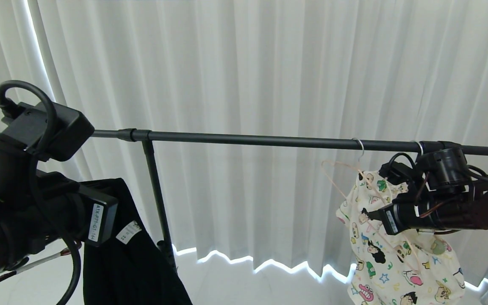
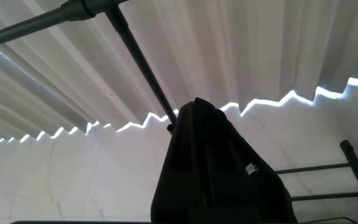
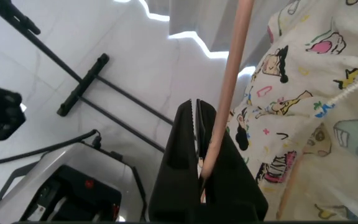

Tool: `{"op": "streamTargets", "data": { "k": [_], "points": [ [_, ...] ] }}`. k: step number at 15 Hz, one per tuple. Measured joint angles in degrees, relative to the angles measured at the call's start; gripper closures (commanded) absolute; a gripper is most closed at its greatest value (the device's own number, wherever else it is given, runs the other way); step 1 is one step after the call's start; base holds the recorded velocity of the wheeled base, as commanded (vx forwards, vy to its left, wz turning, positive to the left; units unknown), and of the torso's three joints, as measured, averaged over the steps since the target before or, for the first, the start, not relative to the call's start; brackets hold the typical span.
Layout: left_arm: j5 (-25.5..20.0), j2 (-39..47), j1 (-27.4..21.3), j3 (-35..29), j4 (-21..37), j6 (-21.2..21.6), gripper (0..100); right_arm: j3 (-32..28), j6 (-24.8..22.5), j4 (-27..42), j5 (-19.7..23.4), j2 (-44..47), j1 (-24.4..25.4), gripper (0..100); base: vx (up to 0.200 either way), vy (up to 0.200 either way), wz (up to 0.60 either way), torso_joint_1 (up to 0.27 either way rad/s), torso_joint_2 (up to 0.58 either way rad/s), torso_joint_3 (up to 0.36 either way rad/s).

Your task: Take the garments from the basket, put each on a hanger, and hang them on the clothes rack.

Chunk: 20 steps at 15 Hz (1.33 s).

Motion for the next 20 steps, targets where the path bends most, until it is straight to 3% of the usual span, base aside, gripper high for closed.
{"op": "streamTargets", "data": {
  "k": [7,10,16,20],
  "points": [
    [0.0,-0.4,0.1,0.1,-0.2,0.0,100,4.2,0.2,-7.9,0.1,-4.4,0.0,100,0.0,0.0,0.0,0.0,0.0,0.0],
    [0.0,-0.4,0.1,0.4,-3.0,0.1,100,7.9,0.3,-12.2,0.5,-7.4,-0.1,100,0.0,0.0,0.0,0.0,0.0,0.0],
    [0.1,-0.4,0.1,0.9,-3.4,0.6,100,13.8,0.3,-12.3,1.1,-15.6,0.4,100,0.0,0.0,0.0,0.0,0.0,0.0],
    [2.4,-0.4,0.1,1.3,-3.4,0.7,100,17.3,0.2,-10.3,1.1,-21.3,1.0,100,-0.2,0.0,0.0,0.007,0.01,0.0]
  ]
}}
